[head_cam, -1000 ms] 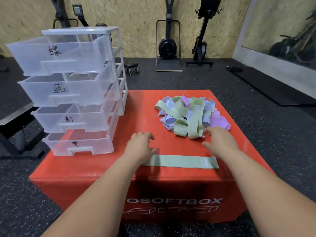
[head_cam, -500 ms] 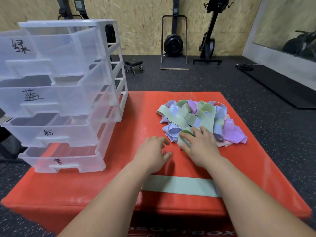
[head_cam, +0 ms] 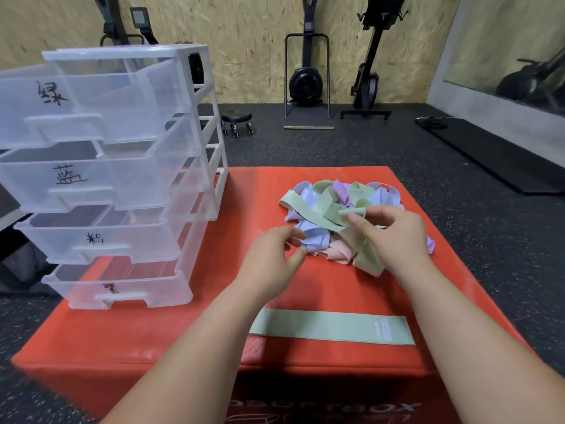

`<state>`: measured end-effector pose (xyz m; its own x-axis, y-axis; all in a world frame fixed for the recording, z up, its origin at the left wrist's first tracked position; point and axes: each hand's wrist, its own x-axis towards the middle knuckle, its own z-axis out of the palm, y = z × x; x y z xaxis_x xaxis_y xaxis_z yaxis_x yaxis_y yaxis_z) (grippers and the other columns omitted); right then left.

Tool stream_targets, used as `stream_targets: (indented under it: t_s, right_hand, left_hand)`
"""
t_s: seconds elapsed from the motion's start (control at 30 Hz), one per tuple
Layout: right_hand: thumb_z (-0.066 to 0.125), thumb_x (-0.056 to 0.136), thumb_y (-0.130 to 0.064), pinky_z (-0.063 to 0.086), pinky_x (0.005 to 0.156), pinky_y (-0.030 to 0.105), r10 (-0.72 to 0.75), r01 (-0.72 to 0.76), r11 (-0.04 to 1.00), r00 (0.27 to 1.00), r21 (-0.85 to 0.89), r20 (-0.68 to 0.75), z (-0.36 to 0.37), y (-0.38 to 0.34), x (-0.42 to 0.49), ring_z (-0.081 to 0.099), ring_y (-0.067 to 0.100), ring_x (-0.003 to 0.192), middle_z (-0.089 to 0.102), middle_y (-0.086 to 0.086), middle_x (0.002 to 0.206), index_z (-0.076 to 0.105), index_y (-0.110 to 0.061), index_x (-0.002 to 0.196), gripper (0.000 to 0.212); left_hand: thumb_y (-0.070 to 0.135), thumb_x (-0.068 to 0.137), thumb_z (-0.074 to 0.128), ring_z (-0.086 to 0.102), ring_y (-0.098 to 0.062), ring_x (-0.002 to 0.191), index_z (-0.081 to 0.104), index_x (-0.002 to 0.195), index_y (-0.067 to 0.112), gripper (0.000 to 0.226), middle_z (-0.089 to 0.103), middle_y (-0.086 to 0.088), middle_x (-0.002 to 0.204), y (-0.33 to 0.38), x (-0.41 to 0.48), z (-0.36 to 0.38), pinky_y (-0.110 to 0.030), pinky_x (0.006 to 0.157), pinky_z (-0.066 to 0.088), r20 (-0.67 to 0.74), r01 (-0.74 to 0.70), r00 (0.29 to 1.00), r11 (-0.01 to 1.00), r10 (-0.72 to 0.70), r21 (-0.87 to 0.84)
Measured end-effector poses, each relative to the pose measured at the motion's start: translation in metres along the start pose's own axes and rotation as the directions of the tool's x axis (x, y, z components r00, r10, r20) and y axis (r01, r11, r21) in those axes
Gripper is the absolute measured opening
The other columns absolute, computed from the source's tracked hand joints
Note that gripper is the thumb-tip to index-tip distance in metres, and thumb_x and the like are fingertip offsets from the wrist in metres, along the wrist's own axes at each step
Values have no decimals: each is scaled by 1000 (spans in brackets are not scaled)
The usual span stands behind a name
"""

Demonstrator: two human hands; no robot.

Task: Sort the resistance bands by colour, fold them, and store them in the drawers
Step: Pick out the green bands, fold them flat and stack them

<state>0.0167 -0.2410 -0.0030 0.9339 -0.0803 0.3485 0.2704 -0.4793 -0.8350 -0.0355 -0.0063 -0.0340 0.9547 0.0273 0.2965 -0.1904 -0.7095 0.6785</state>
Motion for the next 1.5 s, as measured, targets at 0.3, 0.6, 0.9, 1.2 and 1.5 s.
stream_targets:
  t_s: [0.3, 0.6, 0.9, 1.2, 1.5]
  right_hand:
    - [76, 94, -13, 59, 88, 28, 75, -47, 957, 993, 285, -87, -45, -9, -10, 75, 7, 90, 81, -4, 99, 79, -17, 110, 16]
    - [76, 92, -9, 61, 83, 30, 93, -79, 969, 994, 235, -51, -70, -5, -7, 77, 11, 94, 81, -2, 97, 77, -21, 104, 17]
    - [74, 93, -1, 63, 80, 35, 88, -124, 889, 991, 440, 102, -60, -16, -9, 79, 26, 92, 81, 10, 96, 72, -7, 105, 14]
    - [83, 86, -6, 64, 79, 54, 158, -189, 950, 978, 249, 139, -47, -1, -8, 77, 35, 77, 78, 14, 79, 67, -2, 98, 21]
    - [64, 100, -3, 60, 66, 36, 73, -95, 971, 992, 221, 105, -57, 3, -10, 65, 14, 71, 68, 15, 83, 69, -32, 123, 36]
  left_hand:
    - [22, 96, 69, 66, 1, 92, 73, 117, 29, 22, 74, 18, 101, 33, -11, 6, -11, 74, 44, -35, -27, 999, 981, 20, -193]
    - [30, 96, 72, 67, 2, 91, 71, 118, 33, 22, 72, 21, 103, 46, -5, 25, -17, 76, 48, 20, -22, 999, 976, 27, -214]
    - [35, 98, 75, 61, 3, 122, 56, 146, 31, 51, 67, 21, 134, 69, 10, 40, -24, 101, 52, -2, -78, 996, 920, 84, -385]
    - [27, 92, 81, 70, -16, 85, 73, 112, 23, 21, 77, 6, 94, 60, 21, 50, -42, 82, 59, 51, 2, 998, 906, 22, -424]
    - [10, 94, 74, 69, -9, 76, 66, 118, 27, 30, 74, 15, 79, 45, 17, 36, -25, 77, 53, 182, 31, 983, 951, 27, -308]
